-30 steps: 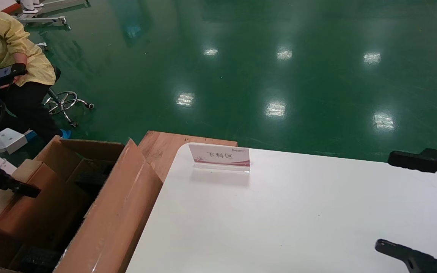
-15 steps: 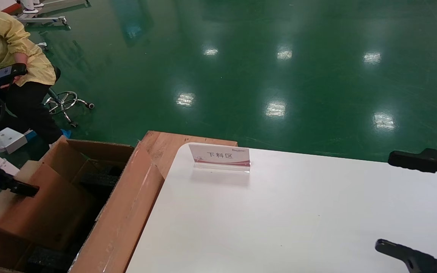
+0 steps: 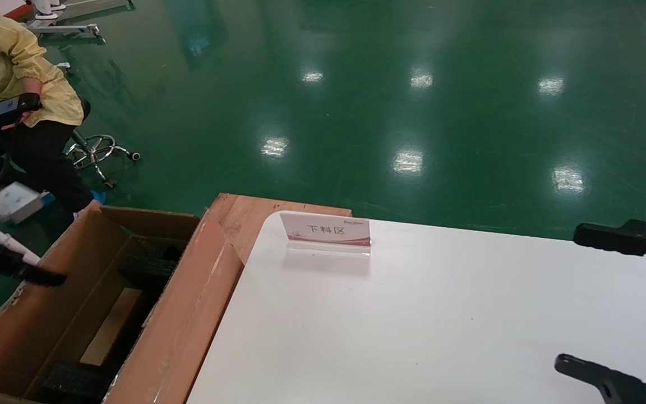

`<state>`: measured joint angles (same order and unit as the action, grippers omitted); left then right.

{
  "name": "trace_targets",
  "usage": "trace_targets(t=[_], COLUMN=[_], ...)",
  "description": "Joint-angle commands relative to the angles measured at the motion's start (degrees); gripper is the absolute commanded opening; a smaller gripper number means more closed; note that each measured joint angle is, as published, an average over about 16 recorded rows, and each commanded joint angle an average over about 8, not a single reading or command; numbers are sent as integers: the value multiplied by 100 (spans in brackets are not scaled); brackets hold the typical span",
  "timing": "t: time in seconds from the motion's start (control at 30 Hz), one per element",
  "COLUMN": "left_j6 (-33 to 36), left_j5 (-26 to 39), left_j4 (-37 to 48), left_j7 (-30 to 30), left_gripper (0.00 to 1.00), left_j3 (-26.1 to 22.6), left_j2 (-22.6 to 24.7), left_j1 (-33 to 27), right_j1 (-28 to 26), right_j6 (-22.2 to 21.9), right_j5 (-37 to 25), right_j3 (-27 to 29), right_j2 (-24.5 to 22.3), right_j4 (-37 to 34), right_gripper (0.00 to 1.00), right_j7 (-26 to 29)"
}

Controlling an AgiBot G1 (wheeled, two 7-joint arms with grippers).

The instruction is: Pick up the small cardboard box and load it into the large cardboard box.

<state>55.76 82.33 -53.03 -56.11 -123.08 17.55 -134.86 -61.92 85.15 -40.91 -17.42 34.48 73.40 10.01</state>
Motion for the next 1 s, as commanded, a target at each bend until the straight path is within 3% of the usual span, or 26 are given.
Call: trace_targets(t=[0.03, 0.33, 0.63, 1.0], left_j6=[-38, -525, -727, -123], left_j5=[-19, -228, -344, -957], left_j4=[-120, -1037, -1342, -1472], left_j7=[89, 754, 945, 1542], left_gripper=[100, 100, 100, 100], left_j3=[56, 460, 743, 2405], left_j2=[1, -153, -90, 225], left_j1=[-76, -502, -361, 924], right_j1=[-1, -2, -1, 4], right_j6=[0, 1, -1, 6], right_j5=[0, 2, 0, -14], right_j3=[-1, -3, -3, 17], right_j2=[0, 0, -1, 6], right_j4=[-1, -3, -5, -2], right_gripper=[100, 100, 100, 100], right_j7=[-1, -2, -3, 7])
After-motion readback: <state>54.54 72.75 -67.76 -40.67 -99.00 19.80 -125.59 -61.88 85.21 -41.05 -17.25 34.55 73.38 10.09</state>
